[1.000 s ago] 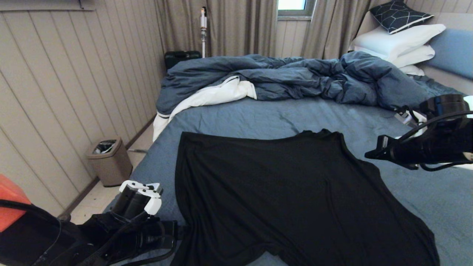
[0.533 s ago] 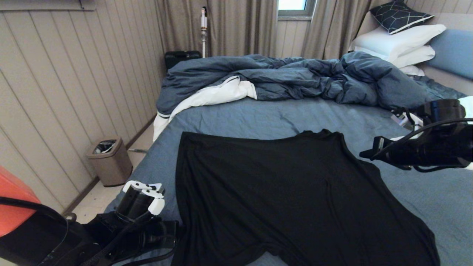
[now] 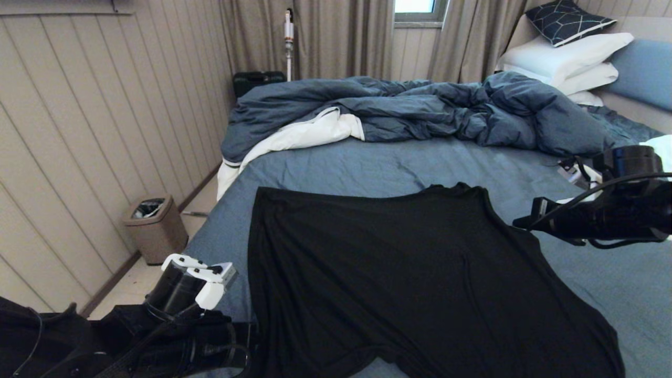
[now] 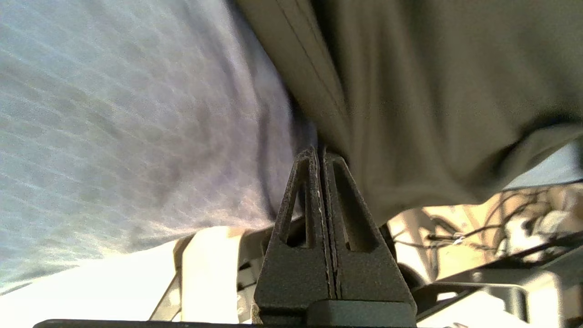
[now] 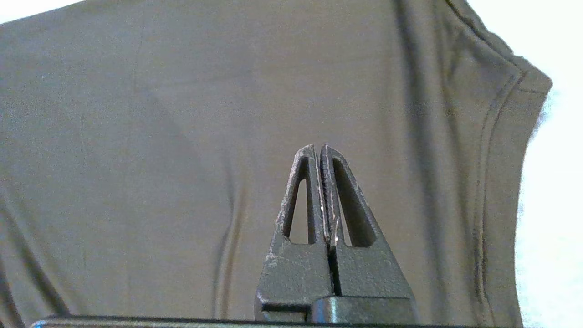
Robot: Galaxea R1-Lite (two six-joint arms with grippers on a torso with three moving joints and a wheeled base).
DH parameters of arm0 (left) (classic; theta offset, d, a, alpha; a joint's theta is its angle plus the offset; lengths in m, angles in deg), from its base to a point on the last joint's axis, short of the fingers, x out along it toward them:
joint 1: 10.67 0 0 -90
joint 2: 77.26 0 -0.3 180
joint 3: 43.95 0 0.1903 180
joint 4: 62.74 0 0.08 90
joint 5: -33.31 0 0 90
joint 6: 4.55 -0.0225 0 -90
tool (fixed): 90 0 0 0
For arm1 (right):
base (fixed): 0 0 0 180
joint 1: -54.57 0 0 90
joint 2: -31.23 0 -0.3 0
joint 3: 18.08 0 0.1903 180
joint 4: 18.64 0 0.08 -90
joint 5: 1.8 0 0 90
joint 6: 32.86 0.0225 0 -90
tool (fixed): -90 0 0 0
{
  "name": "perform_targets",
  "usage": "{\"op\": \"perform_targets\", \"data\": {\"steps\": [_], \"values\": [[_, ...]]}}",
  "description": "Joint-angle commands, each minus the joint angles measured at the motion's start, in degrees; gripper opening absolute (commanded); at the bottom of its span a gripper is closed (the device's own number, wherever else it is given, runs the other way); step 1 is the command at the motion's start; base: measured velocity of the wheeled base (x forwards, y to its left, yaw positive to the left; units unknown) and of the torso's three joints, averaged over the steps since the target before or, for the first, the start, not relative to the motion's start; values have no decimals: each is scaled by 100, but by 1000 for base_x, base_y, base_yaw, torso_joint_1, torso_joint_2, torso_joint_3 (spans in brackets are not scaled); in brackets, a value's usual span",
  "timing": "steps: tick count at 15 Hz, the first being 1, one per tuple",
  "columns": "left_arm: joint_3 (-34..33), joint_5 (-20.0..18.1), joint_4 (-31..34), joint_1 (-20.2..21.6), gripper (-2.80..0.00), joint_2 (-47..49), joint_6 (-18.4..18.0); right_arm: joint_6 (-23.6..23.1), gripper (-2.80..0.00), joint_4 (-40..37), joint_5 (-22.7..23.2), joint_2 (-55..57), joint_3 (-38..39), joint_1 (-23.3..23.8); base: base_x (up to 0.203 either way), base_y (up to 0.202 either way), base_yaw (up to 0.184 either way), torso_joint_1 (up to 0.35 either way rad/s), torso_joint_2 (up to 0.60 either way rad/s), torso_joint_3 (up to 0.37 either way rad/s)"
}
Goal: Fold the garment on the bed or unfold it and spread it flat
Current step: Unford the black T-shirt
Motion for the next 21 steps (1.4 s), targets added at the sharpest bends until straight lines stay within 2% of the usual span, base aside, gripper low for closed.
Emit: {"op": "perform_targets", "data": {"steps": [1,8,11,14,18,21], "values": [[5,36,10,0,-280,-212,13,8,-280,4,13,57,20,15,0,0,0,0,0,0],[102,50,6,49,-280,-175,29,-10,-280,13,13,171,-3,50,0,0,0,0,0,0],[297,100,143,378,-280,-160,127,93,-280,-10,7,153,-94,164,0,0,0,0,0,0],[557,114,626,718,-280,-161,127,337,-280,-125,-61,172,-181,243,0,0,0,0,0,0],[576,120,685,724,-280,172,152,384,-280,-1535,-116,569,-968,899,0,0,0,0,0,0],[561,114,576,704,-280,446,222,339,-280,-1717,-687,628,-1049,1030,0,0,0,0,0,0]]}}
